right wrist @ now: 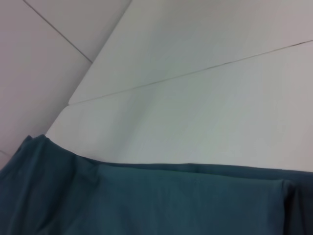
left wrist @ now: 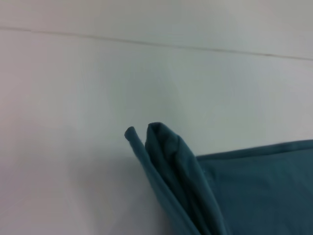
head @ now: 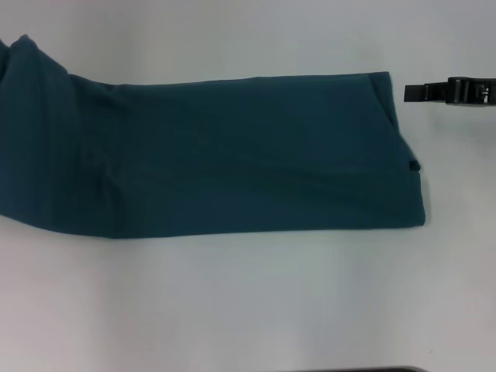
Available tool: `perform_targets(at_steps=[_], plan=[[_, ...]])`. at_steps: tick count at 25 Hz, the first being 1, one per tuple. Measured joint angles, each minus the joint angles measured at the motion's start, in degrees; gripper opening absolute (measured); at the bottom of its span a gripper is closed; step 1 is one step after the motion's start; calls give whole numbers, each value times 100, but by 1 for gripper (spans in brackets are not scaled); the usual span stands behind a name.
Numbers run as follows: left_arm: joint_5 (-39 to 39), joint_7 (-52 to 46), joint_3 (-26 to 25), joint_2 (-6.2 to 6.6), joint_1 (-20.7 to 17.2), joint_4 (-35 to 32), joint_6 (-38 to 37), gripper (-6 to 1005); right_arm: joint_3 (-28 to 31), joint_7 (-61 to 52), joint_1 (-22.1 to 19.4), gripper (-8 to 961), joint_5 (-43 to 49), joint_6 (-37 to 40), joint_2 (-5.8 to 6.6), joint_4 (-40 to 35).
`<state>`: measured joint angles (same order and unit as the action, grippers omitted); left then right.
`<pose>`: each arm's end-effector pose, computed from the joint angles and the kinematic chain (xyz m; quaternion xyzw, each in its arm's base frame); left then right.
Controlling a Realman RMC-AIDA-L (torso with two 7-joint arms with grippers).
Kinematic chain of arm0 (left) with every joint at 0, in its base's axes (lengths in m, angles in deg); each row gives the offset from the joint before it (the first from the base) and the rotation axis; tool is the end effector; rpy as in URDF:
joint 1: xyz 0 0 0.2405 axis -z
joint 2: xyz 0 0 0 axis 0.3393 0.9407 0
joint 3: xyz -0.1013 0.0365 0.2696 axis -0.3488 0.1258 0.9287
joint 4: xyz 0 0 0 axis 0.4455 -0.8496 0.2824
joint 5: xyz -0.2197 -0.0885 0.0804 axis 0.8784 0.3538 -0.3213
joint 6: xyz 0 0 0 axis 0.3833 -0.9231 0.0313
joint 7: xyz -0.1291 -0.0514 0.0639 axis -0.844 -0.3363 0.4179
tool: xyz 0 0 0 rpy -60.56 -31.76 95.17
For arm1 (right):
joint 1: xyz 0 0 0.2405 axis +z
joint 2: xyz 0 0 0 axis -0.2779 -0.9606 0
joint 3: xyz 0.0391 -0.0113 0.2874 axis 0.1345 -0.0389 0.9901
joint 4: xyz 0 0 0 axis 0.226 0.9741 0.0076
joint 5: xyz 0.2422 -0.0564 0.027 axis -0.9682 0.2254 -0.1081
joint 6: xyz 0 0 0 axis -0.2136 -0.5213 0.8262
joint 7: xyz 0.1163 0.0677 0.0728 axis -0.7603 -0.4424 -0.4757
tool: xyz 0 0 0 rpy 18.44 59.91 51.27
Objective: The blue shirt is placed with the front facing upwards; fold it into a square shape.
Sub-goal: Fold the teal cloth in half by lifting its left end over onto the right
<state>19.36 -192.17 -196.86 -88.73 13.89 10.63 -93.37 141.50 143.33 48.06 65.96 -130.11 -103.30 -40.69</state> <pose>-0.3221 0.4045 0.1480 -0.7989 -0.5558 -0.0315 0.2278 0.3567 0.4044 0.0346 -0.8174 0.5218 0.1979 0.1428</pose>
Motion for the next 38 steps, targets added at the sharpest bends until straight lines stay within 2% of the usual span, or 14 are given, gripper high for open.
perform_targets(at_steps=[9, 17, 25, 32, 38], plan=[[-103, 21, -81, 346, -15, -517, 119, 15, -22, -22, 43, 12, 0, 1, -9, 0], [-381, 59, -137, 489, -10, -675, 168, 14, -57, -32, 52, 12, 0, 4, -9, 0], [-231, 44, -156, 472, 33, -513, -213, 8, -78, -39, 52, 12, 0, 23, -9, 0], [837, -14, -153, 326, 156, -223, -929, 8, -130, -23, 61, 12, 0, 31, 0, 0], [1373, -276, -97, 192, 308, 86, -1264, 8, -240, -40, 96, 12, 0, 0, 7, 0]])
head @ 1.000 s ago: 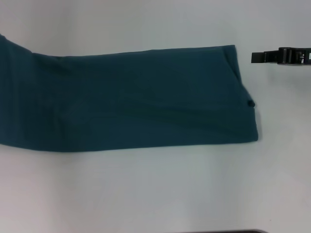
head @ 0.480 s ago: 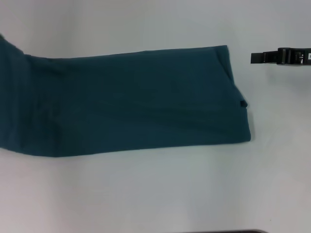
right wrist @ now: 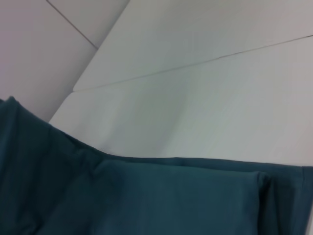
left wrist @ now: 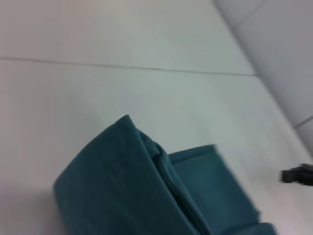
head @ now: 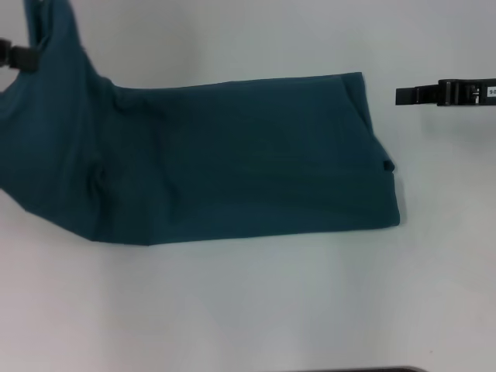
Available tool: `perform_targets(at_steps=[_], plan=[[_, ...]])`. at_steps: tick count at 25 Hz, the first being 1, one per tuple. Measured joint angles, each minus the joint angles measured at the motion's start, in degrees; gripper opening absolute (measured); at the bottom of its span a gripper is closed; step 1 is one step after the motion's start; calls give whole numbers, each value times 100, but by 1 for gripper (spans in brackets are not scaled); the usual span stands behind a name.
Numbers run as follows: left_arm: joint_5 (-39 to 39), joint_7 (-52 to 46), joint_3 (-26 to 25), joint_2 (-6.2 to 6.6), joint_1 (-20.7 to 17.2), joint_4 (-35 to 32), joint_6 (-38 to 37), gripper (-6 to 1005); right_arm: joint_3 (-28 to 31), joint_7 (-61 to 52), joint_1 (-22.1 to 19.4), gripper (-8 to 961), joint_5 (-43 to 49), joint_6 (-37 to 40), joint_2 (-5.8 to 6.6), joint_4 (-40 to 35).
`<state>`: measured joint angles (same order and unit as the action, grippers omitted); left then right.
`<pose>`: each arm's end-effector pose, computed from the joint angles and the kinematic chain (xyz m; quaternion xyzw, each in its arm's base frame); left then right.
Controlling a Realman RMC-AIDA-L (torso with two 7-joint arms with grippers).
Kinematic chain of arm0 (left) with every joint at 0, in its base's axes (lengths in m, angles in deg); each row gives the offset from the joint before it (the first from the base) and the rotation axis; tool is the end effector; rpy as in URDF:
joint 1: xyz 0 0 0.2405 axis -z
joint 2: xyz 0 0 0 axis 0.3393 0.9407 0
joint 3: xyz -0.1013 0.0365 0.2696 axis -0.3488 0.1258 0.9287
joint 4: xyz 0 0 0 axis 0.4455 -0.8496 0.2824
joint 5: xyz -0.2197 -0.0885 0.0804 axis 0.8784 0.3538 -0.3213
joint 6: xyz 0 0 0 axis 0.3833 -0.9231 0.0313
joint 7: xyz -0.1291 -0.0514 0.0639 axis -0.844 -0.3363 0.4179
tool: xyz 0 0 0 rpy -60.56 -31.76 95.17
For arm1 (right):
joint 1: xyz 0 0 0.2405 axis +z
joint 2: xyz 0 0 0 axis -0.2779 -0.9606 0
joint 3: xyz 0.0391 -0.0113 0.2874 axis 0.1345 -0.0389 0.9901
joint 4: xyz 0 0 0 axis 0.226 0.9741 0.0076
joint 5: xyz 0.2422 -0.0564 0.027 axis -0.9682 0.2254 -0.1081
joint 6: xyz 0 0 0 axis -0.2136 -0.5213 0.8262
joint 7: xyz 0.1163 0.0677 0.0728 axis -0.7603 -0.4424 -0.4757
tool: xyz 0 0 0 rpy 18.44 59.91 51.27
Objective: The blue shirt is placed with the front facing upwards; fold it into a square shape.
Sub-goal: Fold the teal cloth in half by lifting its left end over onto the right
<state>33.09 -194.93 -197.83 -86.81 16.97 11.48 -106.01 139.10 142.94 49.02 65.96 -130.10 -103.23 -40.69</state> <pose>-0.2600 0.4008 0.1581 -0.8438 -0.5129 -0.1099 0.1135 0.3483 0.4089 0.0292 -0.8282 0.5130 0.1832 0.1315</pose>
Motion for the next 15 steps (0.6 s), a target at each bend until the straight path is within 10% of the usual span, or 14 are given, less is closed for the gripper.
perform_targets(at_steps=[15], plan=[[1361, -835, 481, -174, 100, 589, -253, 9, 0, -13, 23, 12, 0, -100, 19, 0]])
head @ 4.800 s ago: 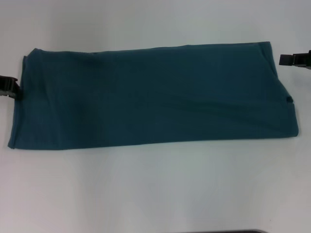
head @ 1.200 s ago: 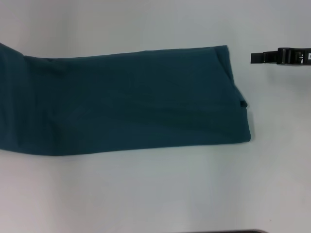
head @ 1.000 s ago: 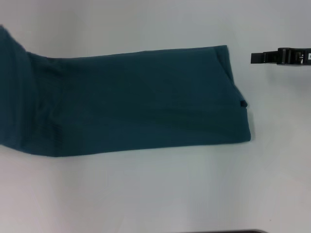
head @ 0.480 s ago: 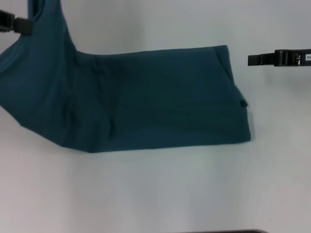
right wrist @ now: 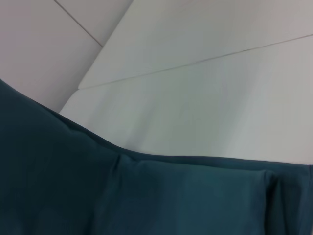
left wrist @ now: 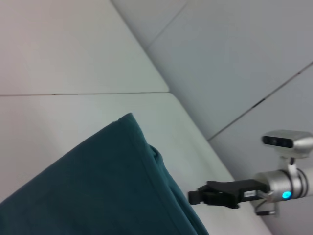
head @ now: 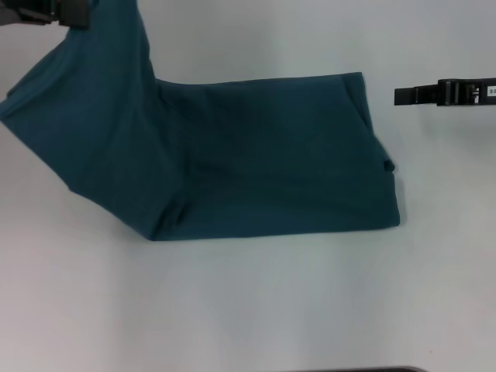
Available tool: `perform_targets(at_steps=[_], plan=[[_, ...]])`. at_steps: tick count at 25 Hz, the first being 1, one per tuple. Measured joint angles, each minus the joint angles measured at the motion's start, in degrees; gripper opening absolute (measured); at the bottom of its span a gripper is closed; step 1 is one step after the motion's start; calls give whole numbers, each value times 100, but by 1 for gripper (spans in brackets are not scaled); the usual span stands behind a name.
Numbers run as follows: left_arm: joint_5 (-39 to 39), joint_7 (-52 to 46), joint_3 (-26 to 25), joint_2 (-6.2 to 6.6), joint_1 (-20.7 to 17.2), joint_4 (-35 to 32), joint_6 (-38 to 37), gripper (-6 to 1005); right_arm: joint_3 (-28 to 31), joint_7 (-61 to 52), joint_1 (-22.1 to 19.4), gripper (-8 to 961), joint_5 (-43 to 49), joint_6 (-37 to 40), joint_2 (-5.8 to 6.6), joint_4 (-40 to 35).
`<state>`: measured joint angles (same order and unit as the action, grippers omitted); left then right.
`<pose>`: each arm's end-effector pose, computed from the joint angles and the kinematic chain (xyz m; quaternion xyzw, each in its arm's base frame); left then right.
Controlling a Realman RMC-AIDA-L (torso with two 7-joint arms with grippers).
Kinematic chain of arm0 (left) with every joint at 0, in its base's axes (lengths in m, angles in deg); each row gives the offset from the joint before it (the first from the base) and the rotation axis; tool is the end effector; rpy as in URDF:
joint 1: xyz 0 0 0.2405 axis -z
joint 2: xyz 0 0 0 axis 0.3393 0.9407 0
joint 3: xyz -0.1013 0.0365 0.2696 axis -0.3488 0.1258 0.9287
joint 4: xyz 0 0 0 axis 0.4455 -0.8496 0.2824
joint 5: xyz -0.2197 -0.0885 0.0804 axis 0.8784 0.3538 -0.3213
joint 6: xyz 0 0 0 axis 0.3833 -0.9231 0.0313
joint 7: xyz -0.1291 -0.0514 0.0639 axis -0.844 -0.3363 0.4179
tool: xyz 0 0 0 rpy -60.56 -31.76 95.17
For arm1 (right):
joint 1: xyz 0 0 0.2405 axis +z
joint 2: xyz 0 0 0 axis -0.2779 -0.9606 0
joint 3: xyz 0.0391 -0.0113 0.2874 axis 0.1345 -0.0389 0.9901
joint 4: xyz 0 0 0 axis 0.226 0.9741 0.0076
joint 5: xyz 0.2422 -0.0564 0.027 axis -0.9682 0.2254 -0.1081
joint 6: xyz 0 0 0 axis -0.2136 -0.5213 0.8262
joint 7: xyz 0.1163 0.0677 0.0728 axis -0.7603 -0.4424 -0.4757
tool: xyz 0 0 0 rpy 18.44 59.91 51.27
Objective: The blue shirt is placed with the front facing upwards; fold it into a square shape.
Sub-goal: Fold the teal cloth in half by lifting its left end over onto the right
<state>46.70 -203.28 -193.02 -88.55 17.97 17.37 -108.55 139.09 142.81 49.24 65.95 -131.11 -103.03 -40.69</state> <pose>-0.1972 0.3987 0.1512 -0.8645 -0.4722 -0.1650 0.0489 0.3457 0.4086 0.0304 -0.8305 0.5110 0.1835 0.1239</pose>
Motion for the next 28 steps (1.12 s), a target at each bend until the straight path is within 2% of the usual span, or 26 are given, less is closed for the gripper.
perform_targets(at_steps=[8, 18, 28], plan=[[282, -70, 230, -119, 100, -39, 35, 9, -6, 0, 43, 13, 0, -11, 8, 9], [357, -106, 278, -376, 512, -61, 57, 9, -53, 0, 75, 13, 0, -70, 21, 39], [427, -171, 279, -441, 654, -63, 109, 8, -71, 0, 84, 13, 0, -140, 28, 54]])
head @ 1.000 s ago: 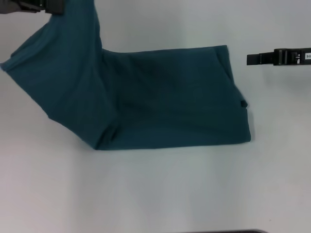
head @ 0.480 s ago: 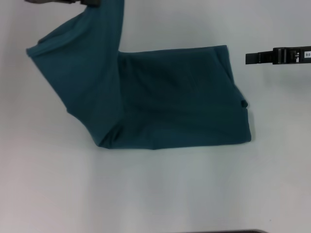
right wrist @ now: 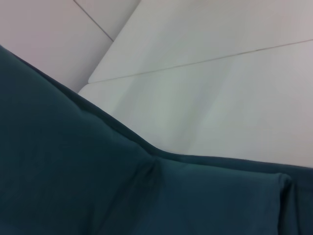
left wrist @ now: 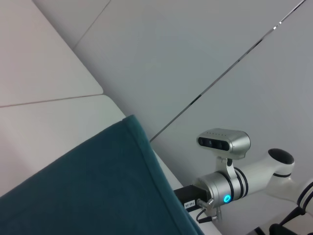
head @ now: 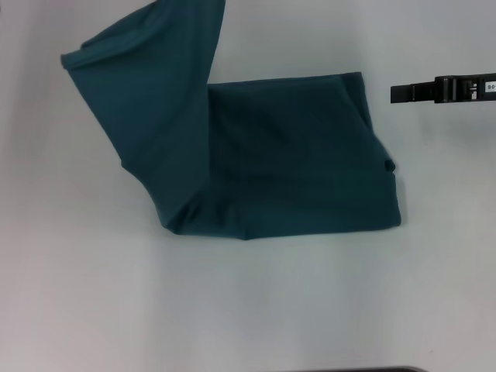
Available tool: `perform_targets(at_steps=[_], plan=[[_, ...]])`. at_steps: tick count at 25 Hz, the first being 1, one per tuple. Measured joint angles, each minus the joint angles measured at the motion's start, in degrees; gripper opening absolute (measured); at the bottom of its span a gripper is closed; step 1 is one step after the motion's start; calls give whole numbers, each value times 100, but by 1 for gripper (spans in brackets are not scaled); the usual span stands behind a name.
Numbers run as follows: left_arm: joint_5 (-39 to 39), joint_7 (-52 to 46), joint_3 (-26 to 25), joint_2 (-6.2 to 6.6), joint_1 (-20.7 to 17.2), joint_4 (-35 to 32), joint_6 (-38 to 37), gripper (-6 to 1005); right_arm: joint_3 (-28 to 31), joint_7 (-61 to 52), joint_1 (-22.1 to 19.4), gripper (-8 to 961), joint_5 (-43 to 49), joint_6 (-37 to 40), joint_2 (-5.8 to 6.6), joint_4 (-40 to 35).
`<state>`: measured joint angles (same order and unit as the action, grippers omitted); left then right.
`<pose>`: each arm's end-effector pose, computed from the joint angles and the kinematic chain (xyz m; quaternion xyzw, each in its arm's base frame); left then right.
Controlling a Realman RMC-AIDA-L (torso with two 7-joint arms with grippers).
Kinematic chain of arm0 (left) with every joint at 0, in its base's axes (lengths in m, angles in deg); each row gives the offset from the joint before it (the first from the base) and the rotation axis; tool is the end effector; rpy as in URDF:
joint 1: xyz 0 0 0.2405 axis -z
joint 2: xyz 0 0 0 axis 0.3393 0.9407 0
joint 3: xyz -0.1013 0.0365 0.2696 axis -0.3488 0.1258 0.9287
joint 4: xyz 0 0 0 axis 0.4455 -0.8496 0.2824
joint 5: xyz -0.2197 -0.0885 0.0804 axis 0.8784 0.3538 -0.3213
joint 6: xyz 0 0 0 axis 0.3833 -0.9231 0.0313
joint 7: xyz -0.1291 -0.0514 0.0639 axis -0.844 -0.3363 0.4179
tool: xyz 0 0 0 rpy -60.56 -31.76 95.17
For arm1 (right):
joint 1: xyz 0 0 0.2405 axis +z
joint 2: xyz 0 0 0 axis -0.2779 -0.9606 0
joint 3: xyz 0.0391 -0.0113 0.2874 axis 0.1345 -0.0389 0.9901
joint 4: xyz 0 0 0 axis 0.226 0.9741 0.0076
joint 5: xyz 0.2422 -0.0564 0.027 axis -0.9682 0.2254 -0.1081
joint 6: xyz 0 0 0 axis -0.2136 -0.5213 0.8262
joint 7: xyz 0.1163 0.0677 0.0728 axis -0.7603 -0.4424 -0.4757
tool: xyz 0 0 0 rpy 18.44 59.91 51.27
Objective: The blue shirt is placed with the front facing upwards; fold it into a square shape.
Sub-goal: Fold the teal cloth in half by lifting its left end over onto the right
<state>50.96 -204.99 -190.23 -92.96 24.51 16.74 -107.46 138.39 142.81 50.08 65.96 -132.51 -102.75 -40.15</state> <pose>-0.1314 0.4129 0.1140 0.8864 0.4203 0.1927 0.0214 0.3370 0.4120 0.0325 -0.8405 0.4987 0.1789 0.1133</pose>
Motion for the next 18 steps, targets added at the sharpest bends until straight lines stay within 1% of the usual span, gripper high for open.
perform_targets(at_steps=[7, 15, 18], plan=[[12, 87, 82, -123, 11, -100, 169, 8, 0, 6, -1, 13, 0, 0, -2, 0], [16, 237, 287, -322, 66, -311, 472, 8, 0, 23, 4, 13, 0, 0, -2, 7], [24, 249, 400, -378, 103, -317, 580, 8, 0, 25, 6, 13, 0, -7, -2, 8]])
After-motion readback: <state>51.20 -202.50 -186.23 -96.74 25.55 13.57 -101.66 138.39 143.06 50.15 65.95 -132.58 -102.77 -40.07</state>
